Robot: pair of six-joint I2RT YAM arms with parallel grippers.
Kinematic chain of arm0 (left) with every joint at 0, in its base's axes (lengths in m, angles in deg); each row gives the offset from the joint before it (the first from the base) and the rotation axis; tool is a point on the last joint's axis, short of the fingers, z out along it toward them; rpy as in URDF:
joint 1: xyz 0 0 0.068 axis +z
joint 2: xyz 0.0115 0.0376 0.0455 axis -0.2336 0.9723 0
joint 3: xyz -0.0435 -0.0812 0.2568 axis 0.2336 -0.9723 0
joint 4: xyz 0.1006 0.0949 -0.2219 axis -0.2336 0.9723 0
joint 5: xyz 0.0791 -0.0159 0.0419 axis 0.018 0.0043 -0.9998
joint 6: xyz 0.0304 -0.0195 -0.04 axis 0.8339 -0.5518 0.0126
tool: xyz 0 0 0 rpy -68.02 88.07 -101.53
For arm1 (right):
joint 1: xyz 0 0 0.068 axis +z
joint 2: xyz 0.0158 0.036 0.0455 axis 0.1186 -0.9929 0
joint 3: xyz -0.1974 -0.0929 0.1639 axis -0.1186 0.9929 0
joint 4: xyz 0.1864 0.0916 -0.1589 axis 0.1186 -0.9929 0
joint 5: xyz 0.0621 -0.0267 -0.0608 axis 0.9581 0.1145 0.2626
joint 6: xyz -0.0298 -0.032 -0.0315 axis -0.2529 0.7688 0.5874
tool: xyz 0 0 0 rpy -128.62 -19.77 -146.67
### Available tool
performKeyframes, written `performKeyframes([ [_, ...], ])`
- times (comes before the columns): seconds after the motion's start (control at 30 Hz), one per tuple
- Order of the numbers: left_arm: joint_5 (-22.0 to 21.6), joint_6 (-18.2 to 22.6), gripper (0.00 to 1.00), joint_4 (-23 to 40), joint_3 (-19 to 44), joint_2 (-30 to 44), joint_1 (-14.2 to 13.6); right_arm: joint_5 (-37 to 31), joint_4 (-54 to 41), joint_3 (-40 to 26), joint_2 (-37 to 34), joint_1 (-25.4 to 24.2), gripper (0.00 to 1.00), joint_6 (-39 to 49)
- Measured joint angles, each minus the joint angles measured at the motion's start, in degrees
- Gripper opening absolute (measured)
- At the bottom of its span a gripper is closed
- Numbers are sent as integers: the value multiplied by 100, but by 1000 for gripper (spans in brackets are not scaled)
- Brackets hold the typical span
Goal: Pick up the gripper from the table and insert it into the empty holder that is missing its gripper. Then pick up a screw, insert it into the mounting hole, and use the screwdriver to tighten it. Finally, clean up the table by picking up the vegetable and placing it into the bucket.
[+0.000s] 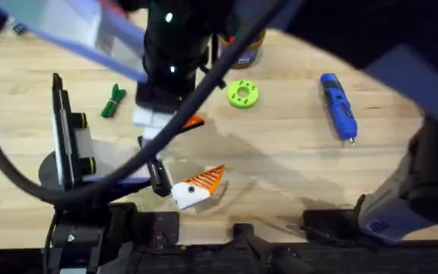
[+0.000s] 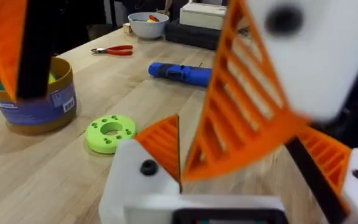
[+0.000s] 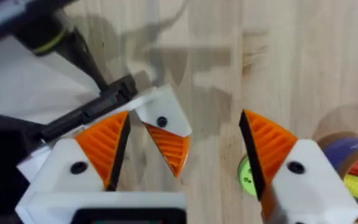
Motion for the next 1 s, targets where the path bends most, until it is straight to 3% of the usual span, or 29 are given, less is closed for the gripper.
performKeyframes([
  [0.3,0,0,987,1,0,-1,0,17,141,125,1154,-217,992,-877],
  [0.4,2,0,986,-2,0,2,0,20,513,728,1666,-358,992,-1121],
  [0.53,2,0,986,1,0,-1,0,28,1158,2005,2353,-722,994,-1576],
  [0.77,1,0,986,1,0,-1,0,23,1309,3769,3610,-2387,994,-2560],
  [1.0,0,1,985,1,0,-1,0,-123,1117,4512,4234,-3788,994,-3055],
])
